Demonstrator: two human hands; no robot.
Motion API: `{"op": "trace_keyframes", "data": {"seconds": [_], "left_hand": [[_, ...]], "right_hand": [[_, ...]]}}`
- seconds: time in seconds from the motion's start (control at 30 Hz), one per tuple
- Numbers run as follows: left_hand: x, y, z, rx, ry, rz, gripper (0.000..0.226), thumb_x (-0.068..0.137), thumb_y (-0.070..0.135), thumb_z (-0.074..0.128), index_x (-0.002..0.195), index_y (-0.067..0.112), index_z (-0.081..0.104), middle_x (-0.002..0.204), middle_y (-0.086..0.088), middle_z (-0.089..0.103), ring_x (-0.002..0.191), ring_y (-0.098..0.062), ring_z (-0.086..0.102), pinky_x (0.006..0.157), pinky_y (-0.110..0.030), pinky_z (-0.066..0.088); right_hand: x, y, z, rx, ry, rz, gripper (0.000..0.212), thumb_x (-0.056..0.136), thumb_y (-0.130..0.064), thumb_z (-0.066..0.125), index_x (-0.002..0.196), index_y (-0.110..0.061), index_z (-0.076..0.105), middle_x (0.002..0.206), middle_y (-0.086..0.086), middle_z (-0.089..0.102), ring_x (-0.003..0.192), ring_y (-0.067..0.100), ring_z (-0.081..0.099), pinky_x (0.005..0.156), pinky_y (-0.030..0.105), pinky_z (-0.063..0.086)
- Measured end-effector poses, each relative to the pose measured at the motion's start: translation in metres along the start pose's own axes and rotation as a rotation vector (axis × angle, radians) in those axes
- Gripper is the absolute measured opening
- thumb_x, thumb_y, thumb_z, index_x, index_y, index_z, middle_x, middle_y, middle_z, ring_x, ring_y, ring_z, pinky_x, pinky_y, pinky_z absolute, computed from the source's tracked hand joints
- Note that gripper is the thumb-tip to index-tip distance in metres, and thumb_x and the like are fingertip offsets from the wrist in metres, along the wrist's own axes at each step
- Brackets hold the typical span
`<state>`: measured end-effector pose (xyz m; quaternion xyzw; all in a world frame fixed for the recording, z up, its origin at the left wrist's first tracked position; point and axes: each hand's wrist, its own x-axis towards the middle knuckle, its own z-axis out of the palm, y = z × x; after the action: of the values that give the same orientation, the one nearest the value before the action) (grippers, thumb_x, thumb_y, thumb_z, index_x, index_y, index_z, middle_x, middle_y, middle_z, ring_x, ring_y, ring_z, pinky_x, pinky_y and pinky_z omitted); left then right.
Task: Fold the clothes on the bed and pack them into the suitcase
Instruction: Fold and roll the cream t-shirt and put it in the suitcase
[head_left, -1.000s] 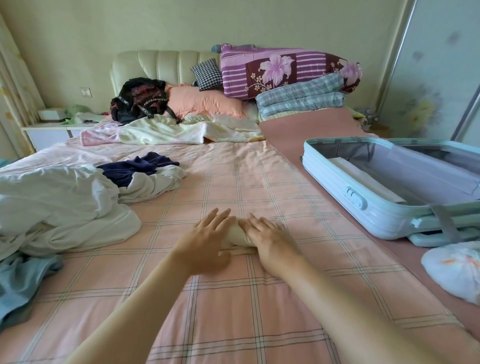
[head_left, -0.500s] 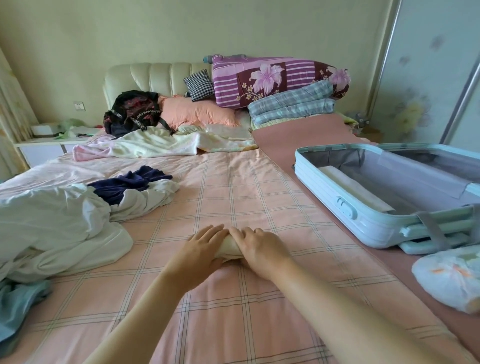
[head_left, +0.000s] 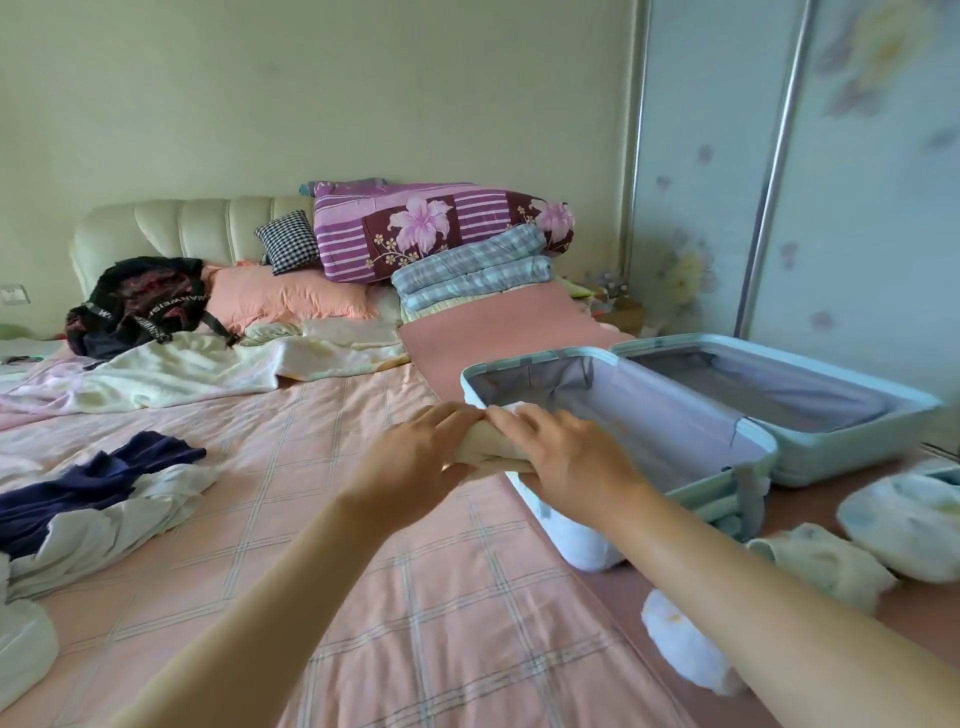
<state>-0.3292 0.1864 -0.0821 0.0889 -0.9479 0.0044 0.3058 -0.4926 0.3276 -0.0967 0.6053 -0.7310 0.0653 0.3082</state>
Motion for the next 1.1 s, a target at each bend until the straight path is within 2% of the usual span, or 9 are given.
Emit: {"op": "trace_keyframes", "data": {"seconds": [0.2,0.3,0.37,0.43,0.5,0.6,0.73,0.9,1.1], "left_hand": [[0.084,0.041,0.065,-0.031,-0.119,-0.091,0.057,0.098,0.044,0.054,0.149,0.027,0.036,0.151,0.007,0.042,0.138,-0.018,0.039,0.113,-0.039,0.037],[0.109,0.044,0.101,-0.029,-0.245,-0.148,0.055,0.099,0.039,0.052,0.15,0.029,0.033,0.154,0.006,0.039,0.141,-0.02,0.036,0.116,-0.04,0.031],[0.124,0.042,0.123,-0.03,-0.32,-0.175,0.054,0.099,0.037,0.051,0.15,0.029,0.033,0.154,0.004,0.039,0.141,-0.022,0.036,0.116,-0.041,0.03],[0.137,0.039,0.141,-0.033,-0.39,-0.212,0.053,0.099,0.036,0.05,0.149,0.026,0.033,0.154,0.002,0.04,0.141,-0.023,0.036,0.116,-0.041,0.03],[0.146,0.037,0.159,-0.024,-0.458,-0.229,0.052,0.099,0.036,0.05,0.147,0.023,0.036,0.152,-0.001,0.041,0.139,-0.025,0.037,0.114,-0.041,0.031],[0.151,0.032,0.179,-0.037,-0.552,-0.24,0.05,0.1,0.038,0.047,0.147,0.026,0.038,0.152,0.0,0.042,0.138,-0.025,0.038,0.113,-0.041,0.031],[0.153,0.03,0.191,0.054,-0.584,-0.195,0.041,0.103,0.039,0.034,0.138,0.027,0.053,0.142,-0.002,0.054,0.13,-0.026,0.045,0.11,-0.041,0.031],[0.161,0.034,0.194,0.058,-0.622,-0.209,0.043,0.102,0.04,0.035,0.143,0.029,0.043,0.141,-0.002,0.055,0.128,-0.027,0.047,0.107,-0.041,0.03],[0.177,0.048,0.198,0.033,-0.766,-0.283,0.051,0.1,0.039,0.034,0.15,0.025,0.033,0.147,-0.005,0.049,0.137,-0.027,0.042,0.115,-0.044,0.02]], "right_hand": [[-0.009,0.104,0.034,-0.159,-0.069,0.28,0.067,0.055,-0.015,0.089,0.117,-0.018,0.064,0.073,0.007,0.062,0.047,0.032,0.06,0.04,0.026,0.024],[-0.007,0.129,0.056,-0.231,-0.259,0.409,0.061,0.068,-0.015,0.084,0.124,-0.017,0.059,0.088,0.009,0.065,0.061,0.032,0.068,0.041,0.027,0.036],[-0.005,0.137,0.071,-0.22,-0.361,0.47,0.058,0.08,-0.009,0.073,0.133,-0.013,0.051,0.112,0.019,0.064,0.082,0.036,0.071,0.058,0.037,0.053],[-0.004,0.139,0.092,-0.139,-0.538,0.509,0.055,0.09,-0.004,0.059,0.142,-0.01,0.043,0.136,0.024,0.055,0.107,0.04,0.065,0.081,0.043,0.054],[-0.005,0.136,0.102,-0.026,-0.651,0.446,0.043,0.095,-0.02,0.056,0.138,-0.014,0.05,0.132,0.015,0.06,0.112,0.036,0.061,0.084,0.039,0.049],[-0.005,0.135,0.104,0.101,-0.674,0.371,0.051,0.098,-0.054,0.035,0.134,-0.026,0.058,0.128,0.008,0.056,0.115,0.035,0.059,0.09,0.04,0.045],[-0.008,0.162,0.116,0.464,-0.555,0.563,0.029,0.101,-0.034,0.045,0.124,-0.029,0.062,0.133,0.006,0.053,0.122,0.03,0.054,0.098,0.038,0.044],[-0.006,0.167,0.121,0.587,-0.719,0.606,0.065,0.096,-0.029,0.06,0.153,-0.036,0.032,0.156,0.006,0.037,0.134,0.029,0.047,0.105,0.037,0.043],[-0.01,0.178,0.111,0.618,-0.824,0.612,0.07,0.091,-0.022,0.064,0.15,-0.042,0.032,0.144,0.002,0.046,0.114,0.025,0.057,0.096,0.04,0.052]]}}
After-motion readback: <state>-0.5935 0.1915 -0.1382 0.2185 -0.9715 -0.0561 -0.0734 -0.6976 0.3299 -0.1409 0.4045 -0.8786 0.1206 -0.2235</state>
